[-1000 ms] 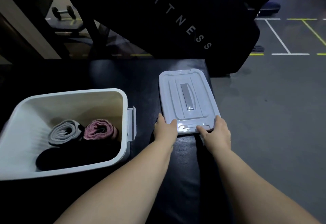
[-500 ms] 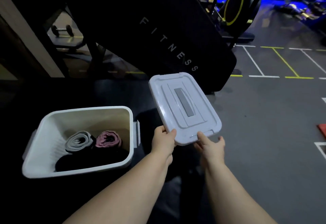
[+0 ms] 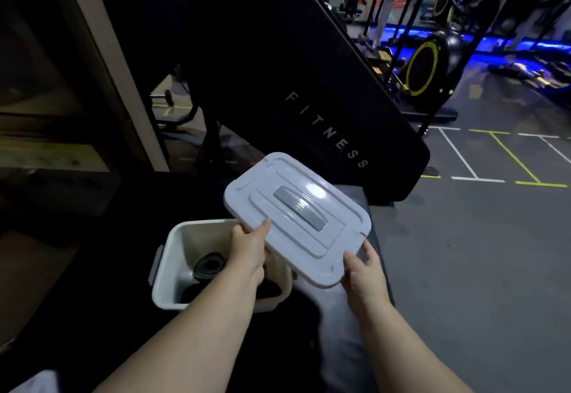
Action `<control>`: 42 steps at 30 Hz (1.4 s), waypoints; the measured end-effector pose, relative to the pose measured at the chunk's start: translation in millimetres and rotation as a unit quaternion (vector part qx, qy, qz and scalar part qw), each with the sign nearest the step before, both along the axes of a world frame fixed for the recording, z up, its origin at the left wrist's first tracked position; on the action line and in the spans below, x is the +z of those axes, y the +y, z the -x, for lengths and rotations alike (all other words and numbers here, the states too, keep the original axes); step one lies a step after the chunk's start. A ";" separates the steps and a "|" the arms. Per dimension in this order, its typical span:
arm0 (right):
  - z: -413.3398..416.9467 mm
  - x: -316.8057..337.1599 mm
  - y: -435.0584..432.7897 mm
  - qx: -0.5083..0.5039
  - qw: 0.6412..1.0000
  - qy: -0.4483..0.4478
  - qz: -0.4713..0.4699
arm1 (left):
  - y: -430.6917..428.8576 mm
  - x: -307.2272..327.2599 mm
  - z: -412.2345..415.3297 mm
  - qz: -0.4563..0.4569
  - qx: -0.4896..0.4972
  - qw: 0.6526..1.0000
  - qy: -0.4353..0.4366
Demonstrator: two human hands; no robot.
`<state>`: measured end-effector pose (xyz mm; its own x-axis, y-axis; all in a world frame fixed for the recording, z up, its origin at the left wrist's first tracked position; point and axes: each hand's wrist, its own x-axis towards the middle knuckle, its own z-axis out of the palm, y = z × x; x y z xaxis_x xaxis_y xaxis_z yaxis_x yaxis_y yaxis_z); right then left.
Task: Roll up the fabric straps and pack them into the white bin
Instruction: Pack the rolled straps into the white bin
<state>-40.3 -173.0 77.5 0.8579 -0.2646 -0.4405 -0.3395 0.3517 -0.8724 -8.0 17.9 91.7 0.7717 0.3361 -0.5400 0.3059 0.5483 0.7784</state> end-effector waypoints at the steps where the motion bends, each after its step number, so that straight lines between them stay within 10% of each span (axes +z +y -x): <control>1: 1.3 1.6 6.1 0.027 0.999 0.000 0.020 | 19.1 3.5 1.7 -0.016 0.022 1.000 0.010; 6: 4.8 5.9 35.2 0.127 0.984 0.016 0.128 | 110.9 0.0 32.6 -0.188 0.105 0.976 0.037; 18: 10.4 -3.6 101.0 0.187 0.929 0.055 0.316 | 187.3 -44.5 91.6 -0.403 -0.066 0.892 0.191; 29: -6.2 -29.8 111.9 0.276 0.839 0.063 0.465 | 188.6 -62.9 101.0 -0.394 -0.103 0.886 0.220; 42: -8.2 -37.1 110.3 0.282 0.851 0.081 0.436 | 187.4 -62.9 97.3 -0.449 -0.132 0.852 0.236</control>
